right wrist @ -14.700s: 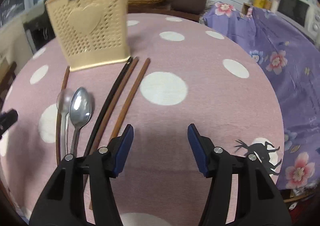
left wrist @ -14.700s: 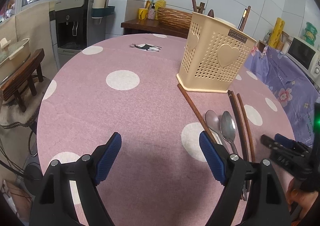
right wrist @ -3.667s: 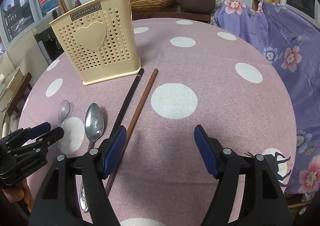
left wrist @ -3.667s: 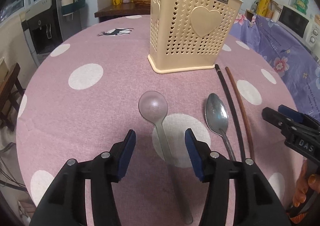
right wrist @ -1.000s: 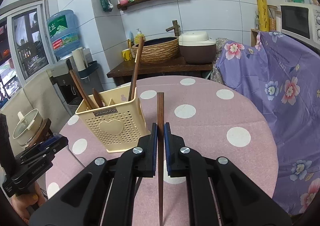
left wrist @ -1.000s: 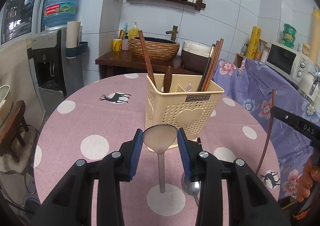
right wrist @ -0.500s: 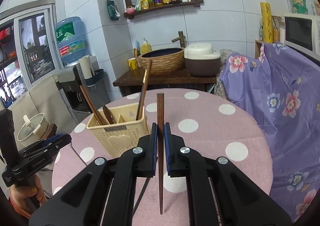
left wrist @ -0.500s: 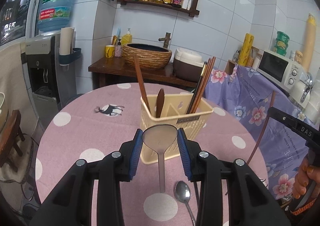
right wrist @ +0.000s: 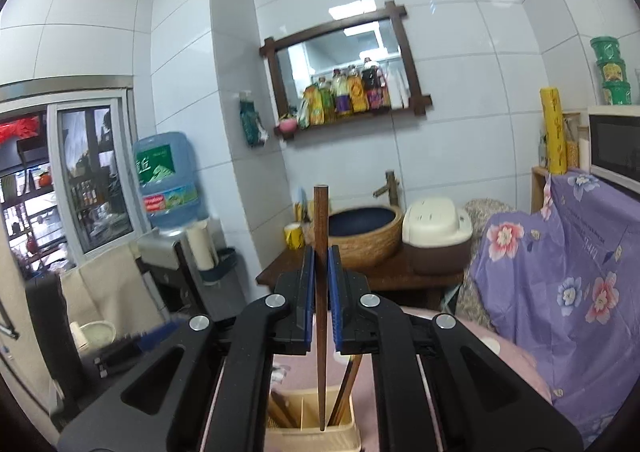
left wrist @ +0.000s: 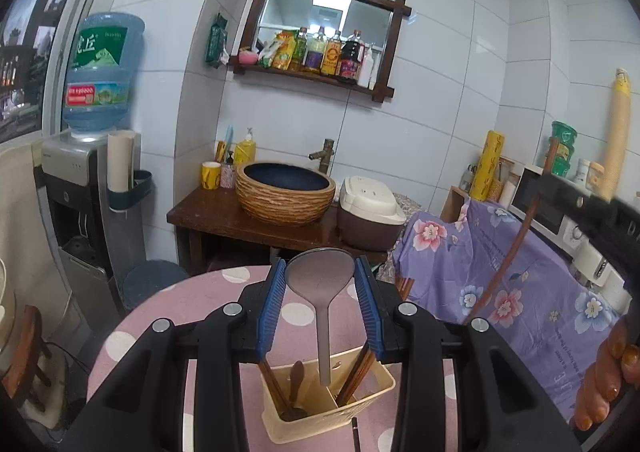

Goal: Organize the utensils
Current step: 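Lift the clear spoon and brown chopstick and lower them into the beige basket, then open both tools and withdraw from the basket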

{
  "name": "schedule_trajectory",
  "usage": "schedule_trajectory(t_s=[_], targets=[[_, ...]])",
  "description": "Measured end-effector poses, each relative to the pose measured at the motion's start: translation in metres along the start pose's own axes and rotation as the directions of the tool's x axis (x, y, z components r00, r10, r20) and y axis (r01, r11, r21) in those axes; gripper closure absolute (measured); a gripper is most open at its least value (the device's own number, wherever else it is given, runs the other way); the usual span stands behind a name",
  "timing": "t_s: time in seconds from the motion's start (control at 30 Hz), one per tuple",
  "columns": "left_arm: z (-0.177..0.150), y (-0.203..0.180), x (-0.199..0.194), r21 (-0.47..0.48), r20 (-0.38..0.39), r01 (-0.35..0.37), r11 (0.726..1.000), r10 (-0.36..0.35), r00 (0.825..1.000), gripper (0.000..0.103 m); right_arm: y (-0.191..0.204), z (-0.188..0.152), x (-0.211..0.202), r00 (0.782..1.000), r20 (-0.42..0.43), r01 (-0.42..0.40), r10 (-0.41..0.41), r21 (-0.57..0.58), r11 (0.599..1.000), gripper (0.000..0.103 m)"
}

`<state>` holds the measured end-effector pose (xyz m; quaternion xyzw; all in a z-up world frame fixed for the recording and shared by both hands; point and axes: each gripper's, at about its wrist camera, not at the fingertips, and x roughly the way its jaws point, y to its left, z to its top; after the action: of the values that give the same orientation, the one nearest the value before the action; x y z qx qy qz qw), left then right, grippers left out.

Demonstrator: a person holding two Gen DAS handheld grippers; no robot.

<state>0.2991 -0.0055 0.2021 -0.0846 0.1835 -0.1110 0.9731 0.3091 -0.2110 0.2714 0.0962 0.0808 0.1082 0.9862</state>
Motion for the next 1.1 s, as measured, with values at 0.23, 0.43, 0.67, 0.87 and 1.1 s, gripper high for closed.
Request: schedule_trajectory(t_s=[0.23, 0.43, 0.67, 0.87, 1.1], targets=[[-0.054, 0.011, 0.031, 0.012, -0.081, -0.034, 0.999, 0.035, 0.996, 0.067, 0.001, -0.063, 0.048, 0.996, -0.079, 0.039, -0.040, -0.020, 0.999, 0.095], [-0.091, 0.018, 0.046, 0.008, -0.143, -0.039, 0.999, 0.040, 0.989, 0.067, -0.004, -0.114, 0.071, 0.985, -0.166, 0.049, -0.053, -0.025, 0.998, 0.095], [-0.115, 0.019, 0.062, 0.023, -0.198, -0.031, 0.999, 0.035, 0.980, 0.067, -0.009, -0.144, 0.081, 0.973, -0.222, 0.047, -0.056, -0.041, 0.998, 0.095], [-0.118, 0.010, 0.044, 0.066, -0.159, -0.026, 0.997, 0.036, 0.987, 0.041, -0.013, -0.152, 0.077, 0.972, -0.229, 0.041, -0.047, -0.030, 0.999, 0.094], [-0.144, 0.019, -0.011, 0.087, -0.086, -0.093, 0.992, 0.101, 0.991, 0.026, -0.021, -0.179, 0.033, 0.954, -0.277, 0.099, -0.115, -0.073, 0.992, 0.056]])
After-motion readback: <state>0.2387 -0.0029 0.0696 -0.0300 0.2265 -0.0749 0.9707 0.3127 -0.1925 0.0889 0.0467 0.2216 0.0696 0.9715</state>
